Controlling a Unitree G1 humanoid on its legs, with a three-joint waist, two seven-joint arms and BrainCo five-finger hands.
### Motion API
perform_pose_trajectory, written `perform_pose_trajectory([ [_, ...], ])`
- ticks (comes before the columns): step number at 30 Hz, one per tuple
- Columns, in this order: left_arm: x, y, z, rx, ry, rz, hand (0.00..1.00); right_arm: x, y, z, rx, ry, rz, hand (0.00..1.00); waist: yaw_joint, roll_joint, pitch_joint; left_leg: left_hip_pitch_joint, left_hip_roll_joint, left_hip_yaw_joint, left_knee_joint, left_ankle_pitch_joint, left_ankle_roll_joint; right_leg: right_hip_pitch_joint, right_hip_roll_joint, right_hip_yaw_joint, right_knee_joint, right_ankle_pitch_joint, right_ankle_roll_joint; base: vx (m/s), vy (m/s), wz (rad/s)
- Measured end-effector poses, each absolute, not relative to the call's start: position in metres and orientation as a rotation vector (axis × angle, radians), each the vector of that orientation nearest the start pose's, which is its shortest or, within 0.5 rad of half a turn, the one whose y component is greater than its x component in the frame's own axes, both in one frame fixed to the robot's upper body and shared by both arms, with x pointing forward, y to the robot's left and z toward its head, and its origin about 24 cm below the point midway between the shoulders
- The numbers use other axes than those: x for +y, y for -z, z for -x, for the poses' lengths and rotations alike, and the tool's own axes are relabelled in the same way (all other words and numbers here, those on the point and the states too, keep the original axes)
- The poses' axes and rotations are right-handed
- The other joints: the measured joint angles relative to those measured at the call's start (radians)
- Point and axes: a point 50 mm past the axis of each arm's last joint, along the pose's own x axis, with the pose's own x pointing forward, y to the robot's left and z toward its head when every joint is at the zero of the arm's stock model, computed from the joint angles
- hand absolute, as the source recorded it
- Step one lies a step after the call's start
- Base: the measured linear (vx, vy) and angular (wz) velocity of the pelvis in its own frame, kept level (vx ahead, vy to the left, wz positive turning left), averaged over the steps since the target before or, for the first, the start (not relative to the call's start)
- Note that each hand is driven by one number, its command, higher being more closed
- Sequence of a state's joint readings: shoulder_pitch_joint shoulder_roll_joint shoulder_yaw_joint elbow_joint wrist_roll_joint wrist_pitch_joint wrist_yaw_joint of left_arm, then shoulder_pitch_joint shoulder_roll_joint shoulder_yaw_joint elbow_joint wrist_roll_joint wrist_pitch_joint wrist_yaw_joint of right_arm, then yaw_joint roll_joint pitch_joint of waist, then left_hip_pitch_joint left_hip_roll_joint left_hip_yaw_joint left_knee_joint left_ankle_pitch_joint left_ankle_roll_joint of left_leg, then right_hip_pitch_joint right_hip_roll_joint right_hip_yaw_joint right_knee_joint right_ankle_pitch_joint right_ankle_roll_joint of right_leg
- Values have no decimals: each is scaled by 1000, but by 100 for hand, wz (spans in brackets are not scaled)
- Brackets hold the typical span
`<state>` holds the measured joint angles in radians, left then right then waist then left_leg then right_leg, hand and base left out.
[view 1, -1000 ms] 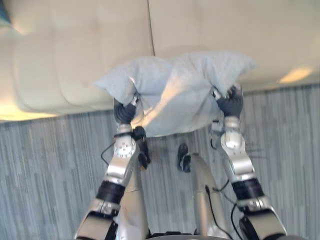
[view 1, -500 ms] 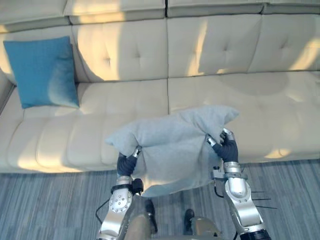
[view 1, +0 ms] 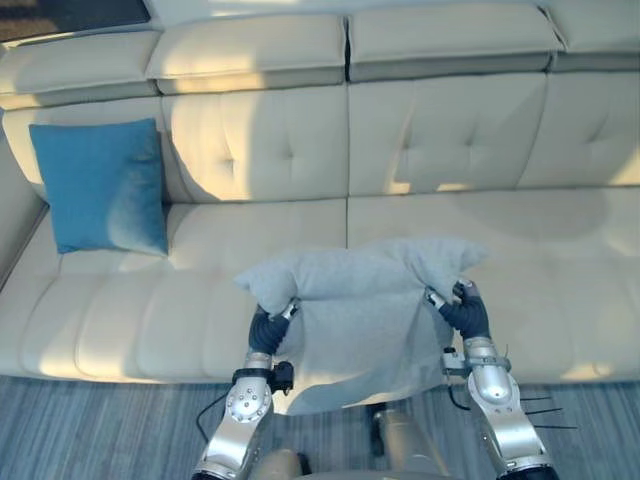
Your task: Pick up cushions and gather them together orderly.
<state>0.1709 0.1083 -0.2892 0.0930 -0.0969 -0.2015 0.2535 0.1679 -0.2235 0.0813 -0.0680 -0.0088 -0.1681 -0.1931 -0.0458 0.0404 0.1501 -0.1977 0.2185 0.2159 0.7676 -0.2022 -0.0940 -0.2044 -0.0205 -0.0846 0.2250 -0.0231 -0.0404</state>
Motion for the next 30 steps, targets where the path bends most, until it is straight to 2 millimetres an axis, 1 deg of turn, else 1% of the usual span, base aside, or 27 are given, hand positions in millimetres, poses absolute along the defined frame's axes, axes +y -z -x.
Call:
perform_pose_trajectory([
  [1,123,3,-206,87,-23,23,100,-185,-43,-216,-98,115,208,100,6,1,-1,-11,10,22,3,-6,12,13,0,3,-9,-6,-3,226,-15,-20],
  [2,122,2,-206,83,-20,37,100,-184,-53,-213,-140,116,202,100,7,3,-3,-38,24,56,-21,-23,49,25,-2,7,-23,-19,-10,163,17,-7],
  [3,122,1,-207,80,-20,39,100,-183,-58,-214,-159,115,199,100,7,5,-4,-49,26,70,-46,-33,64,26,-4,12,-23,-25,-9,186,68,-12],
  [4,121,1,-207,78,-17,47,100,-182,-63,-215,-187,113,196,100,7,8,-7,-68,10,89,-153,-40,77,25,-17,24,-20,-31,-1,168,114,-13],
  [5,121,1,-207,78,-12,47,100,-183,-64,-216,-189,116,198,100,7,8,-7,-64,0,86,-203,-38,75,24,-21,28,-18,-27,10,185,166,-19],
  [6,119,0,-207,75,-4,50,100,-186,-64,-216,-186,129,202,100,8,14,-9,-46,-25,74,-353,15,66,19,-23,36,-15,-32,28,193,223,-28],
  [7,115,-1,-207,73,1,63,100,-189,-61,-216,-174,141,206,100,9,43,-21,-33,-26,51,-476,119,52,4,2,51,-13,-37,46,128,169,-33],
  [8,116,-1,-209,70,1,55,100,-189,-58,-218,-161,143,203,100,9,34,-19,-24,-29,56,-491,121,49,1,-2,63,-13,-36,54,130,177,-29],
  [9,118,-2,-210,64,4,38,100,-187,-54,-218,-142,156,180,100,7,20,-19,-17,-49,63,-524,136,48,-10,-11,78,-18,-26,68,98,129,-17],
  [10,120,-3,-211,57,7,23,100,-185,-51,-218,-132,163,164,100,7,12,-19,-9,-68,76,-551,142,56,-17,-23,92,-27,-24,75,149,216,-23],
  [11,123,-4,-213,51,6,10,100,-183,-49,-221,-125,162,155,100,7,9,-20,3,-90,98,-587,152,64,-18,-37,119,-55,-11,94,101,167,-31],
  [12,125,-6,-215,42,3,3,100,-182,-48,-225,-124,158,155,100,8,9,-20,5,-101,116,-606,157,71,-20,-46,135,-80,2,101,66,136,-34],
  [13,125,-7,-216,36,1,0,100,-182,-48,-227,-125,156,154,100,9,10,-20,5,-106,123,-616,159,74,-22,-48,144,-96,14,104,18,103,-35],
  [14,124,-12,-222,11,2,-10,100,-180,-50,-233,-132,163,146,100,9,8,-19,-2,-113,139,-633,165,81,-31,-52,157,-126,36,109,5,92,-29],
  [15,124,-15,-225,-3,-2,-14,100,-179,-51,-236,-140,168,140,100,9,7,-17,-7,-115,144,-638,165,82,-39,-52,166,-130,43,111,-15,95,-34],
  [17,124,-28,-238,-63,-23,-20,100,-174,-63,-246,-191,186,121,100,9,3,-15,-34,-117,159,-644,168,87,-74,-52,182,-139,65,111,-45,51,-30],
  [18,124,-42,-249,-120,-38,-29,100,-170,-75,-255,-241,203,102,100,10,-6,-7,-55,-117,171,-641,168,87,-101,-52,194,-140,72,111,-60,26,-25],
  [19,125,-48,-255,-149,-50,-34,100,-168,-81,-259,-268,208,98,100,12,-9,-2,-66,-116,174,-636,168,87,-112,-51,197,-140,77,111,-65,18,-19],
  [20,125,-62,-265,-206,-69,-43,100,-165,-93,-267,-319,225,104,100,11,-11,3,-99,-113,173,-617,168,87,-137,-52,197,-139,85,113,-83,11,-6],
  [21,122,-81,-277,-279,-87,-45,100,-162,-108,-274,-377,250,96,100,13,-11,11,-133,-111,171,-597,168,88,-161,-52,197,-138,97,111,-86,12,0],
  [22,121,-89,-281,-309,-95,-45,100,-161,-114,-277,-401,260,90,100,15,-11,17,-144,-108,170,-589,168,88,-170,-52,197,-137,99,111,-107,-13,1],
  [23,119,-106,-290,-370,-114,-47,100,-159,-128,-284,-452,275,76,100,19,-10,33,-162,-97,170,-574,168,87,-182,-51,197,-132,104,111,-109,-42,-1],
  [25,119,-144,-306,-499,-163,-42,100,-153,-158,-295,-564,301,60,100,34,-9,53,-207,-91,170,-552,168,87,-234,-46,197,-103,104,111,-121,-46,-2],
  [26,119,-150,-309,-519,-172,-41,100,-151,-163,-296,-583,305,60,100,36,-9,54,-216,-91,169,-551,168,87,-242,-46,197,-101,104,111,-88,-36,4],
  [28,118,-190,-321,-646,-206,-51,100,-146,-196,-306,-686,331,40,100,38,-9,75,-256,-86,166,-547,179,98,-276,-45,196,-101,118,110,-114,-49,10],
  [29,118,-200,-325,-675,-215,-52,100,-146,-205,-309,-711,344,31,100,38,-9,75,-270,-86,166,-546,184,101,-290,-45,195,-101,122,109,-106,-41,8],
  [30,116,-216,-332,-714,-228,-55,100,-146,-219,-314,-750,366,18,100,44,-9,76,-292,-88,166,-552,193,100,-313,-46,196,-102,130,110,-50,-18,5],
])
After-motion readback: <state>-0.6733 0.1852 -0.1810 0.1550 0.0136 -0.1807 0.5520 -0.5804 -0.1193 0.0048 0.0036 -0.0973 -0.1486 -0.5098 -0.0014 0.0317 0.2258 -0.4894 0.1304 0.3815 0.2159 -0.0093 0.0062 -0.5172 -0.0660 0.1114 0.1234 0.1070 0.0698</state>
